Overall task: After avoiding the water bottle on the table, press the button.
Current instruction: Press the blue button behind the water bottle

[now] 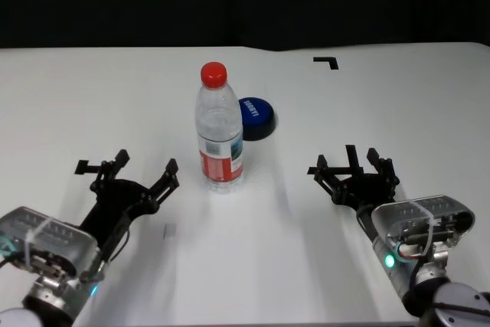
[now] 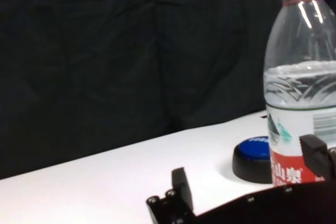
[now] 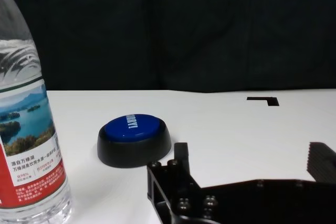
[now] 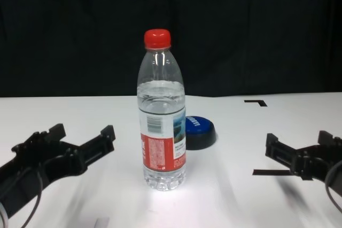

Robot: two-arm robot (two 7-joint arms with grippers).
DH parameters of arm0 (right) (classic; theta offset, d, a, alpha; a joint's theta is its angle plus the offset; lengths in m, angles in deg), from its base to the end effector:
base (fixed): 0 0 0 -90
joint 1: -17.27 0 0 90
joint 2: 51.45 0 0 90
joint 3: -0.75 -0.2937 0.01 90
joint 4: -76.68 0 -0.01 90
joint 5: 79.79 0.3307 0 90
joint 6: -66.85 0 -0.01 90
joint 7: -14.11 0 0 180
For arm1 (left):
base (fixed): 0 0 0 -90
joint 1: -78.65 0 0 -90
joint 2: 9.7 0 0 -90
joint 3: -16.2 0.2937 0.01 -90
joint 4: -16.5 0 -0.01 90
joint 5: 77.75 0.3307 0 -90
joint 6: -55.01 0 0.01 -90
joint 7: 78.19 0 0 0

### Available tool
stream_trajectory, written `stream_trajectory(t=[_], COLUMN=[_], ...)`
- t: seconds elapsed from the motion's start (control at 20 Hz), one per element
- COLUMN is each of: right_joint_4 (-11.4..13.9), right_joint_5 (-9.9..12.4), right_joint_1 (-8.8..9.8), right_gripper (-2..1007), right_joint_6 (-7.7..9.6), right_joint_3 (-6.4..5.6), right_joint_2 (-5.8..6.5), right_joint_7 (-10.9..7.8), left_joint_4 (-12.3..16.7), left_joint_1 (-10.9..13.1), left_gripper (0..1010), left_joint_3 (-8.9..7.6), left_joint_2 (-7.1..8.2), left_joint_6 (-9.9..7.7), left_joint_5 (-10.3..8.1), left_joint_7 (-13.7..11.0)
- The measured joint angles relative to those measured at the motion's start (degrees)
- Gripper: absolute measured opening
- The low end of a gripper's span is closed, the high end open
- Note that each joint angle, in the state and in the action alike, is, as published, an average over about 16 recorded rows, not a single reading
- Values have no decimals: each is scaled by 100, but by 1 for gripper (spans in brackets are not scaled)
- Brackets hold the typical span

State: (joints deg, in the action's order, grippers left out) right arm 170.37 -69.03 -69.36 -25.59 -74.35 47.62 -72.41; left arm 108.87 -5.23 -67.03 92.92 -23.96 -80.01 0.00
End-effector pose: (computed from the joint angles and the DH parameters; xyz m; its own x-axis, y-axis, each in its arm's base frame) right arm 0.3211 0.0446 -0.3114 0.2027 -0.9779 -0.0507 0.9792 0.2026 0.0058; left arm 0.3152 0.0226 -0.3252 0.3360 0.9243 0.1812 -0.9340 0.3518 -0.0626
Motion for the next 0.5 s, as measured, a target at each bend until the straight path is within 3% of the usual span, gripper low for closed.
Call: stream_trajectory(t=[0.5], right_joint_4=[0], right_joint_5=[0], right_joint_1=[0], right_gripper=[1003], right_joint_6=[0], right_joint_3=[0], right_joint_2=[0], right_joint_7=[0], left_joint_4=[-143], left_joint_1=[-109], left_gripper=[1003], left_joint_3=[133], left_joint_2=[10], left_joint_6=[9], left_joint_5=[-67], left_joint_7=[-102])
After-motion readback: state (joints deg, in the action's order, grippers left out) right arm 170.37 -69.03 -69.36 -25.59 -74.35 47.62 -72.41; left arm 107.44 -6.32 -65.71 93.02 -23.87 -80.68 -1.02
